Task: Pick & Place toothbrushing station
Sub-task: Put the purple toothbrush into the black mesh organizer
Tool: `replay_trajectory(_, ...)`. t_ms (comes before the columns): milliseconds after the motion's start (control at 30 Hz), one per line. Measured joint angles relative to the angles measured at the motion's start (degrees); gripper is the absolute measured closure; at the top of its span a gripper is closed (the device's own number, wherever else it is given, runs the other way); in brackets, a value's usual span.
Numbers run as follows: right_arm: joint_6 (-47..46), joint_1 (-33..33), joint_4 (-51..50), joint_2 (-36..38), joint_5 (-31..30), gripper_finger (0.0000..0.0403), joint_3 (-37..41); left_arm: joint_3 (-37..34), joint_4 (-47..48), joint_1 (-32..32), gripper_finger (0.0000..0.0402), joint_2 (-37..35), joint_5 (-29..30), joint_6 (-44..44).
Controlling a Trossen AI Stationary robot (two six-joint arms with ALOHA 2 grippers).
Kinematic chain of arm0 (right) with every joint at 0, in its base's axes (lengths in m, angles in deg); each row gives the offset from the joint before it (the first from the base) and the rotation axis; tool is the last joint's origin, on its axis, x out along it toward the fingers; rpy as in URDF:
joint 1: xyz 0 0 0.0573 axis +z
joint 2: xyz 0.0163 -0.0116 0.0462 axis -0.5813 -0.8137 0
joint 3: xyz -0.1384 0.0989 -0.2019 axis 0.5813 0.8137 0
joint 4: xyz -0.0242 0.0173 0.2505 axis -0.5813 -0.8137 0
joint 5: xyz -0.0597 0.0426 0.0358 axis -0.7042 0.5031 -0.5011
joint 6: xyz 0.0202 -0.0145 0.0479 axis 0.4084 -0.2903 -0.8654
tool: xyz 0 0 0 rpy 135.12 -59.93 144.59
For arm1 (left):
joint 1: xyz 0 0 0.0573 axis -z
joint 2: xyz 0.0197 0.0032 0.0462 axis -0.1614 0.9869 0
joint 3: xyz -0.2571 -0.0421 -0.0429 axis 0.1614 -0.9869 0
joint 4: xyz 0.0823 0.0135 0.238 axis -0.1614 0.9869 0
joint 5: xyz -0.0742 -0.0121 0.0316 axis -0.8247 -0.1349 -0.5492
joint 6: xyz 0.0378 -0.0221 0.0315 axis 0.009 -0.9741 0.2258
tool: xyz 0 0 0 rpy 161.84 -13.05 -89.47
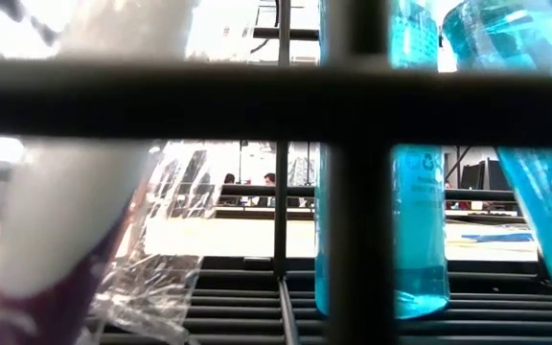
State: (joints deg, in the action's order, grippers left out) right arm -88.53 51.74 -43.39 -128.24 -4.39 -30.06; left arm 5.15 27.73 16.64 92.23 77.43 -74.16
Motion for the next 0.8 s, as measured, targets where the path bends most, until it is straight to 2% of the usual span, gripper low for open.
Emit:
replay_trajectory(233,-0.7,0.3,-0.1,0.1,0.2,0.0172,0.0,0.0,0.3,1.1,0.0396,-0.3,-0.3,0.5)
replay_trajectory(367,-0.7,0.2,0.0,0.5,1.8,0.0123,0.0,-0.1,1.2,2.1,0.0396,-1.2,-0.3,1.7)
replay_trajectory(500,-0.9,0.3,0.0,0.9,5.5,0.0105,0.0,-0.1,5.7,3.6,0.0396,-3.6,1.1,2.9)
replay_trajectory(633,-1.3,0.3,-0.1,1.3,8.8,0.0102,0.0,-0.1,12.3,6.4,0.0396,-7.1,5.9,4.8)
replay_trajectory(800,-3.8,0.3,0.0,1.3,11.3,0.0102,0.0,-0.1,15.5,11.6,0.0396,-9.8,13.2,6.5)
